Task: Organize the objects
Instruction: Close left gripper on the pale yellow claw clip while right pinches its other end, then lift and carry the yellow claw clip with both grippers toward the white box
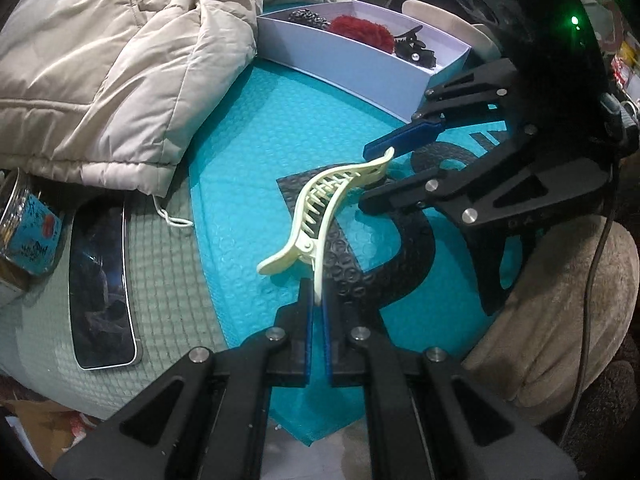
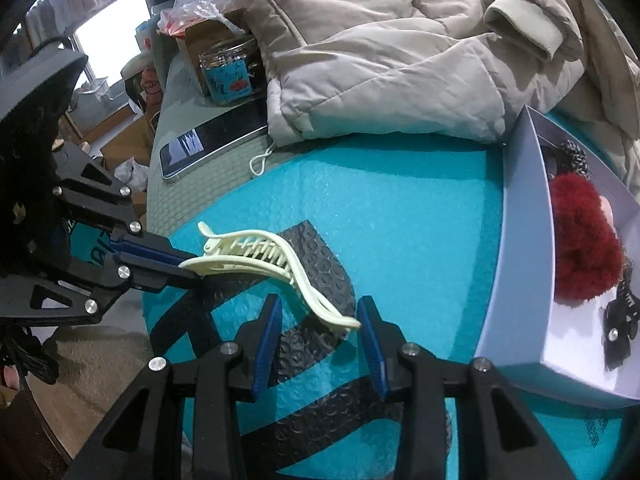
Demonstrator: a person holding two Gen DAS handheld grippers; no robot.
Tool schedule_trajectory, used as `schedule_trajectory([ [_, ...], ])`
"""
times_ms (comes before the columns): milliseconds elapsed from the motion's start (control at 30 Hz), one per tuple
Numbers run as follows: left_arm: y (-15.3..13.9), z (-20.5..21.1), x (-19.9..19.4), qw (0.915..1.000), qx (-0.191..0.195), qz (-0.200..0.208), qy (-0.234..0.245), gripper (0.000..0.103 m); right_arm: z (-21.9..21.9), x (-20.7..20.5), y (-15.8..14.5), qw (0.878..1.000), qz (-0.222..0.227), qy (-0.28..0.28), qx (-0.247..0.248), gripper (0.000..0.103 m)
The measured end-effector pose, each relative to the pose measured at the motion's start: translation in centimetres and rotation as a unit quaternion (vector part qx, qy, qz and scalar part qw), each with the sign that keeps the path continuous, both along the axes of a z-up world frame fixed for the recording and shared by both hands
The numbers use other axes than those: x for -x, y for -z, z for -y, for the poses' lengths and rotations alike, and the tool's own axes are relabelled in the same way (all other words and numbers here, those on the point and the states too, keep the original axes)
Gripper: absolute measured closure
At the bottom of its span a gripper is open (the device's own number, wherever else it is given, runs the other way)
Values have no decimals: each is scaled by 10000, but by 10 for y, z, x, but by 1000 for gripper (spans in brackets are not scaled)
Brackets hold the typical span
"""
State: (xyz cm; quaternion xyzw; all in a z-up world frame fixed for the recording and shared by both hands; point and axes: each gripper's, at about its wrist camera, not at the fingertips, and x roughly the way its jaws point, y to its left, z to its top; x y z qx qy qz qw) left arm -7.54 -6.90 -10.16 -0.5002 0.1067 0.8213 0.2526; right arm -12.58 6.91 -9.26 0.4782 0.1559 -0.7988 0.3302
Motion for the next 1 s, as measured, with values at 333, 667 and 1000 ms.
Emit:
schedule_trajectory([
  [333,3,13,9,9983,-78,-110,-562,94,-4,-6,0,10000,-69,12,-13,87],
  [667,2,7,18,9975,-142,-128,-683,94,-18,-16,-11,9997,-121,191,41,88],
  [1000,-22,-25,8,9981,-47,-295,-546,94,-47,-37,-35,9983,-261,491,145,88],
])
